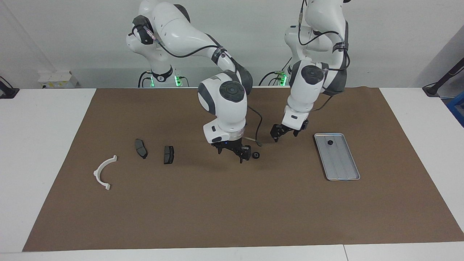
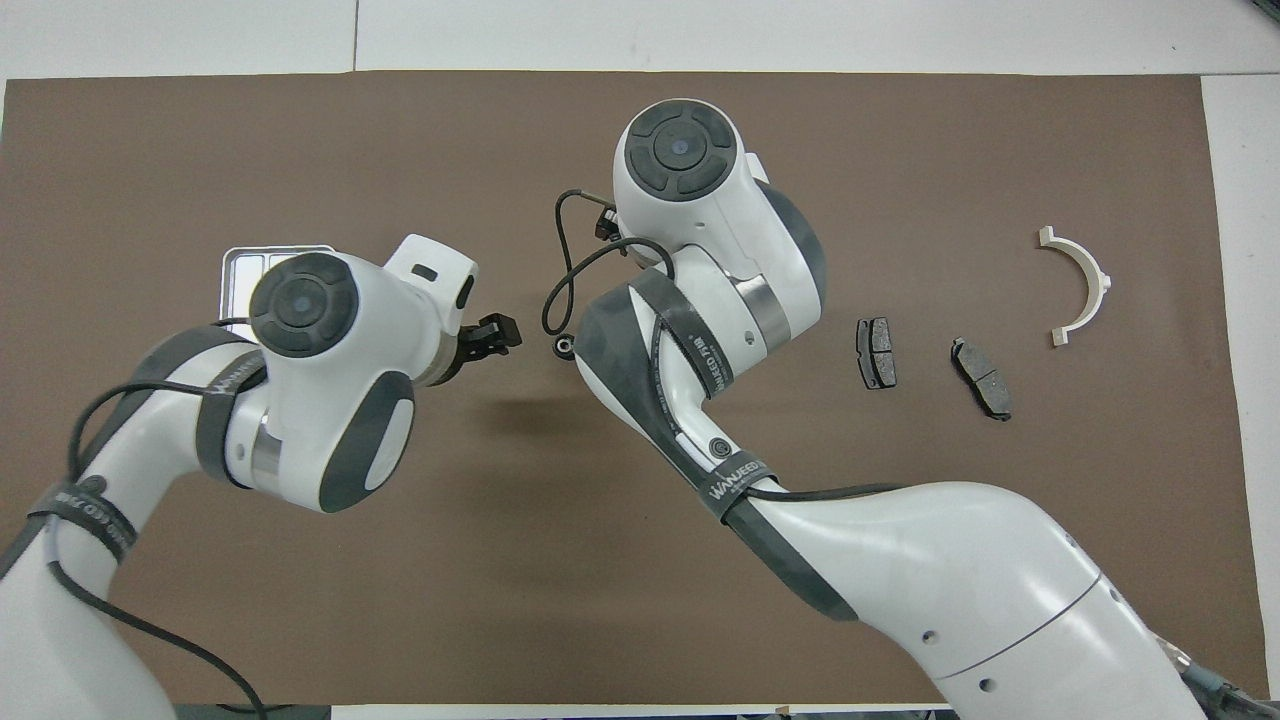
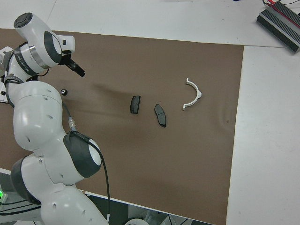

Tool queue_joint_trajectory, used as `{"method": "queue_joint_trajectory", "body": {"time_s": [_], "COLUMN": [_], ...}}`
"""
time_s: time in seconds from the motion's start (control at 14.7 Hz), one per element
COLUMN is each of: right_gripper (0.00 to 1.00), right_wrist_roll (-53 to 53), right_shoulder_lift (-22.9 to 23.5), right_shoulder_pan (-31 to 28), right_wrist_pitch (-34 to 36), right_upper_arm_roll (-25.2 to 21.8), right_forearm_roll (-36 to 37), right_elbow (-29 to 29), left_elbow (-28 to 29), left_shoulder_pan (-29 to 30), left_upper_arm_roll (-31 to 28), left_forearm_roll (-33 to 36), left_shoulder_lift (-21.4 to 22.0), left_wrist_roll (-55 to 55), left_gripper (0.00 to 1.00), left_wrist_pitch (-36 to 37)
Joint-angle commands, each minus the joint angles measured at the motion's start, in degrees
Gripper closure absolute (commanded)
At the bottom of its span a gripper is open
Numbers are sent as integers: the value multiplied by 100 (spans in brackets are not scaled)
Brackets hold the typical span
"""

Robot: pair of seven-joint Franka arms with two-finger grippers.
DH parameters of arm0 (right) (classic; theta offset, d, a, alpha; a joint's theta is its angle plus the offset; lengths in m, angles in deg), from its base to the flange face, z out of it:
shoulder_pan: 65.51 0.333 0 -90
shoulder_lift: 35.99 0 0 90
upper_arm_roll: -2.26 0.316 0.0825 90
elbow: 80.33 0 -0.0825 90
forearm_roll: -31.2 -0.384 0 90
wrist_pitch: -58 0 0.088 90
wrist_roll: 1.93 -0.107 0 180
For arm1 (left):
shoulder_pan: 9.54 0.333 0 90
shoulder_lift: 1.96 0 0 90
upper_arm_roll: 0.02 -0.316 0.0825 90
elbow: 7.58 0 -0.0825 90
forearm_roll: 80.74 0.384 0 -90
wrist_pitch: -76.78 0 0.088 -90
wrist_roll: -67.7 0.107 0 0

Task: Pick bearing gear from pile to tray

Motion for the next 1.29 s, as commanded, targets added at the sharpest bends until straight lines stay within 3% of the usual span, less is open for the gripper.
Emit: {"method": "queue_joint_trajectory", "body": {"time_s": [0.0,0.14,0.48,0.88,1.22], "right_gripper": [0,0,0,0,0], "right_wrist_roll": [920,1763,4206,5448,5951], "right_shoulder_lift": [-186,-431,-1556,-2979,-3850], "right_shoulder_pan": [-393,-700,-1641,-2345,-2433], "right_wrist_pitch": [251,279,-64,14,883], "right_upper_arm_roll": [97,97,88,18,-210], "right_forearm_roll": [-105,-105,-131,-158,-272], "right_elbow": [-129,-391,-1780,-2914,-2934], "left_elbow": [-762,-1087,-1071,-931,-887], "left_shoulder_pan": [-494,-678,-627,-697,-723], "left_upper_arm_roll": [-123,-123,-132,-140,-140], "left_forearm_roll": [350,414,440,493,484], "left_shoulder_lift": [-1003,-1390,-1497,-1497,-1497], "left_wrist_roll": [-1020,-1478,-1515,-1515,-1533], "left_gripper": [2,2,9,16,31], "left_wrist_pitch": [-153,-373,-733,-734,-751]}}
